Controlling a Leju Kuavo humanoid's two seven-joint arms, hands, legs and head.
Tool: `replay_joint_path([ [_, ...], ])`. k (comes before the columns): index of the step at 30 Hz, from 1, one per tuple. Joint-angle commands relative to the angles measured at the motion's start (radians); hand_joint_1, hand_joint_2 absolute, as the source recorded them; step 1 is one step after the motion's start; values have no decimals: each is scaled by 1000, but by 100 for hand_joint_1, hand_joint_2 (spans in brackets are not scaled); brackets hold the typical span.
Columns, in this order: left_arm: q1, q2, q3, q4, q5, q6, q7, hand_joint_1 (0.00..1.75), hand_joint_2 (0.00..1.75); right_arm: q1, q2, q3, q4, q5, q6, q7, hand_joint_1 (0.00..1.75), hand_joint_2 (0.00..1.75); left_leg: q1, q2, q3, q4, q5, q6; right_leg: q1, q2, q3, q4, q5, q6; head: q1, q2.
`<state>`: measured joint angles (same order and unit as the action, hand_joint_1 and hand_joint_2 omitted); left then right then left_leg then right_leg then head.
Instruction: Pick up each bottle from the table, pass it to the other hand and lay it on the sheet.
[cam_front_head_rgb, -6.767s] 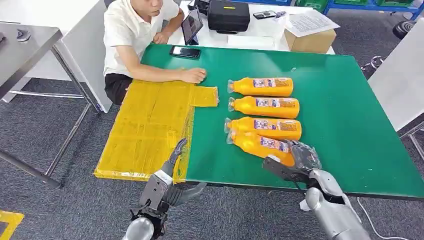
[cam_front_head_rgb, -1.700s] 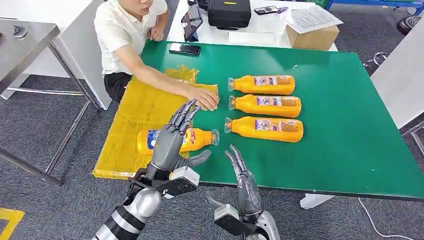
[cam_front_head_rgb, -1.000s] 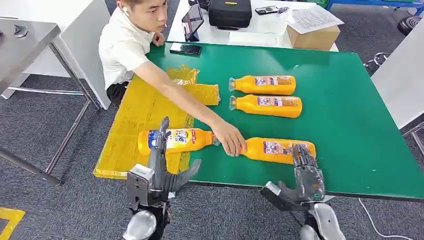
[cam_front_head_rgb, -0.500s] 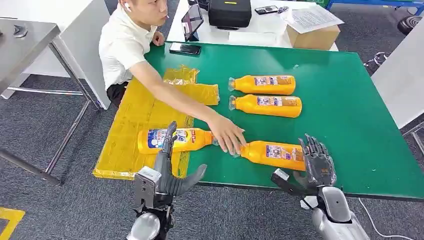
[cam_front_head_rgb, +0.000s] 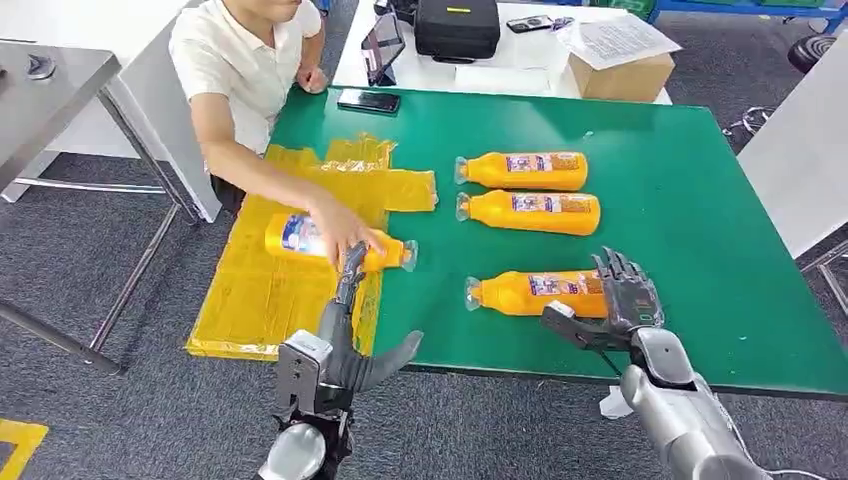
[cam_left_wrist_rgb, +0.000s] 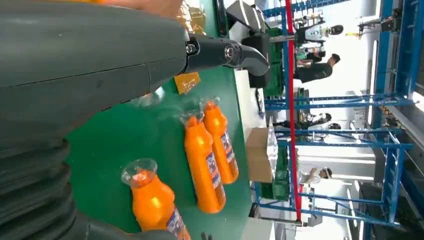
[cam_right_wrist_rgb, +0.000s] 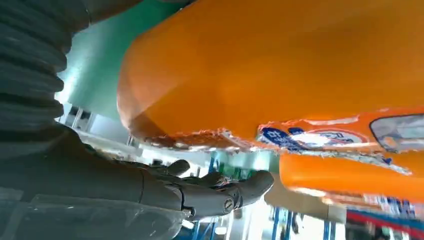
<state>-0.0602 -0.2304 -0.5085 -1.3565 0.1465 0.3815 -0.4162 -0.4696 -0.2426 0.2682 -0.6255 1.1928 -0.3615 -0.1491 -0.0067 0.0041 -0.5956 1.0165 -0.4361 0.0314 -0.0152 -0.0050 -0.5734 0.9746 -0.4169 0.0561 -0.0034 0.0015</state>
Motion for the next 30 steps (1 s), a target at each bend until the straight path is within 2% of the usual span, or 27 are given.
replay_joint_path([
  [1, -43, 16, -18, 62, 6, -4, 9, 0, 175, -27, 3, 68, 199, -42, 149, -3, 124, 175, 2, -2, 2, -2, 2, -2, 1, -1, 3, -3, 2, -2, 0, 0],
  [3, -43, 16, -18, 62, 6, -4, 9, 0, 175, -27, 3, 68, 199, -42, 149, -3, 124, 175, 1, 0, 4, -1, 1, -2, 1, -1, 2, -2, 2, -3, 0, 0],
  [4, -47, 17, -20, 67, 6, -7, 9, 0, 175, -29, 4, 64, 207, -64, 179, -16, 166, 175, 2, -1, 4, -1, 2, -3, 2, -2, 0, -3, 2, -3, 0, 0],
  [5, -49, 17, -21, 69, 7, -8, 9, 0, 175, -24, 1, 60, 209, -76, 188, -23, 175, 175, 1, -1, 7, -1, 0, -1, 1, -1, -3, -2, 1, -3, 0, 0],
  [9, -59, 17, -28, 80, 8, -14, 9, 0, 175, 0, -15, 69, 223, -95, 208, -74, 175, 175, 1, -5, 7, -3, 2, 0, 2, -5, -1, -5, 1, -3, 0, 0],
  [12, -66, 16, -37, 88, 9, -21, 9, 0, 175, 25, -28, 84, 209, -130, 196, -169, 175, 175, 2, -6, 10, -3, 1, -1, 2, -6, 3, -5, 0, -3, 0, 0],
  [14, -71, 10, -33, 86, 25, -30, 3, 0, 175, 39, -13, 43, 190, -210, 198, -252, 175, 175, 2, -5, 12, -3, 0, 0, 2, -5, 5, -6, 0, -2, 0, 0],
  [15, -76, 9, -34, 86, 25, -31, 3, 0, 175, 39, -8, 45, 187, -212, 203, -252, 175, 175, 2, -3, 12, -2, -1, 0, 2, -3, 4, -5, 0, -1, 0, 0],
  [17, -78, 2, -26, 91, 58, -43, 10, 0, 175, 73, 10, -17, 133, -341, 255, -334, 175, 175, 2, -2, 11, -2, -1, 1, 2, -2, 6, -5, 0, -1, 0, 0],
  [18, -71, -7, -1, 91, 149, -97, 26, 0, 175, 87, 27, -37, 94, -401, 259, -377, 175, 175, 2, -3, 11, -3, 0, 0, 2, -3, 9, -6, 0, -2, 0, 0],
  [21, -72, -4, -1, 97, 154, -101, 25, 0, 175, 91, 33, -30, 74, -406, 261, -364, 175, 175, 2, 2, 13, -2, -2, -1, 3, 1, 13, -4, 1, -2, 0, 0],
  [23, -60, -17, 38, 104, 274, -143, 55, 0, 175, 98, 54, -67, 32, -502, 297, -411, 175, 175, 3, 2, 11, -2, -2, -2, 3, 2, 11, -3, 1, -2, 0, 0],
  [26, -30, -19, 102, 143, 462, -178, 92, 0, 175, 143, 115, -91, -144, -653, 347, -425, 175, 175, 3, 6, 13, -2, -3, -3, 3, 7, 12, -4, 2, -2, 0, 0],
  [28, 1, -13, 131, 157, 576, -217, 89, 0, 175, 196, 162, -99, -310, -803, 409, -377, 175, 175, 3, 7, 13, -3, -3, -3, 3, 8, 12, -4, 2, -3, 0, 0],
  [30, 25, -6, 126, 131, 592, -223, 68, 0, 175, 244, 178, -69, -433, -881, 408, -344, 175, 175, 3, 9, 13, -3, -4, -3, 3, 10, 11, -3, 2, -3, 0, 0],
])
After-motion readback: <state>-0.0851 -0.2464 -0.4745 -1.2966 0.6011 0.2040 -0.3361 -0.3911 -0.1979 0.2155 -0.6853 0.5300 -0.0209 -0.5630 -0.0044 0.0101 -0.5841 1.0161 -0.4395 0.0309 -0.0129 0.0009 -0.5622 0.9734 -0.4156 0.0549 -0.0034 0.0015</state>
